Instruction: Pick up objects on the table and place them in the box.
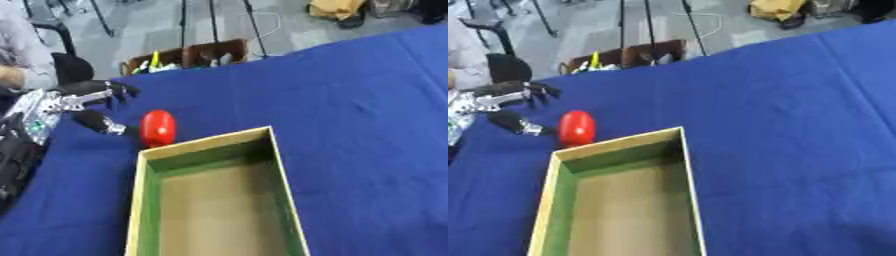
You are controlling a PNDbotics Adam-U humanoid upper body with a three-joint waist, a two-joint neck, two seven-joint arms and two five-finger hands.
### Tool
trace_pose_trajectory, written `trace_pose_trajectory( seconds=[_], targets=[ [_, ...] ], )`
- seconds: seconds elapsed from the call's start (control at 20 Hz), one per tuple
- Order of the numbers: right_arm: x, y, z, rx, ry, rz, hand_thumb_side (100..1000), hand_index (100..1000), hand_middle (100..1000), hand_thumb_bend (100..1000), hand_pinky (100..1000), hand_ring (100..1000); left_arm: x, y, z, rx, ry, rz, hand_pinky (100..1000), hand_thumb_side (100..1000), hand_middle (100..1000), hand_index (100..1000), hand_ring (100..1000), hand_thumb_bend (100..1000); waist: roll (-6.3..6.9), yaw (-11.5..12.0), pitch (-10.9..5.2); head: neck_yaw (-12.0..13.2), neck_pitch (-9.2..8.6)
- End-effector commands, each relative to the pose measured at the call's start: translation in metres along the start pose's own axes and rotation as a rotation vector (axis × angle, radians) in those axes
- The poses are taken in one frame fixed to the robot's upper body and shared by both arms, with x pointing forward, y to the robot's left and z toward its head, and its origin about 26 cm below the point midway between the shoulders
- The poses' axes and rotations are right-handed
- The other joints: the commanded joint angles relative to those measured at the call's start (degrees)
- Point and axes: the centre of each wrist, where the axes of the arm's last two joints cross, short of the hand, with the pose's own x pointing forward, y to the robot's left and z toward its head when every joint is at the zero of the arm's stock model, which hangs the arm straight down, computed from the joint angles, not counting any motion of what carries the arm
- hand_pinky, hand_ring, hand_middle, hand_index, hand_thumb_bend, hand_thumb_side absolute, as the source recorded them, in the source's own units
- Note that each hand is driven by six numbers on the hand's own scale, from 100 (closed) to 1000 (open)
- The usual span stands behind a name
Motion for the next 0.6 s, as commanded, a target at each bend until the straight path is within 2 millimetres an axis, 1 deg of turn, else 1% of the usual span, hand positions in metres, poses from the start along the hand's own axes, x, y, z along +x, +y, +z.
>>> trace_pose_trajectory(
  seconds=[0.05,0.25,0.45,0.5,0.6],
  targets=[
    [0.007,-0.001,-0.004,-0.003,-0.028,0.007,779,600,371,302,266,407,0.001,0.015,0.006,-0.324,-0.257,-0.221,613,661,853,980,761,576,-0.18,0.0,-0.96,-0.1,-0.32],
    [0.007,-0.001,-0.004,0.001,-0.024,0.009,777,600,371,303,265,406,0.005,0.016,0.004,-0.339,-0.281,-0.229,616,645,855,981,762,550,-0.02,0.1,-0.99,-0.4,-0.18],
    [0.006,-0.002,-0.003,0.002,-0.016,0.014,776,600,371,299,265,407,0.007,0.033,0.011,-0.298,-0.273,-0.256,629,625,865,986,772,508,0.10,0.4,-1.58,-0.8,0.20],
    [0.006,-0.003,-0.003,0.002,-0.013,0.015,773,599,371,297,265,406,0.006,0.037,0.014,-0.288,-0.271,-0.259,638,603,871,988,778,482,0.19,0.5,-1.79,-0.9,0.27],
    [0.005,-0.004,-0.002,0.002,-0.010,0.015,773,599,371,297,265,406,0.005,0.042,0.018,-0.277,-0.265,-0.265,638,603,871,988,778,482,0.29,0.6,-2.05,-1.0,0.34]
  ],
)
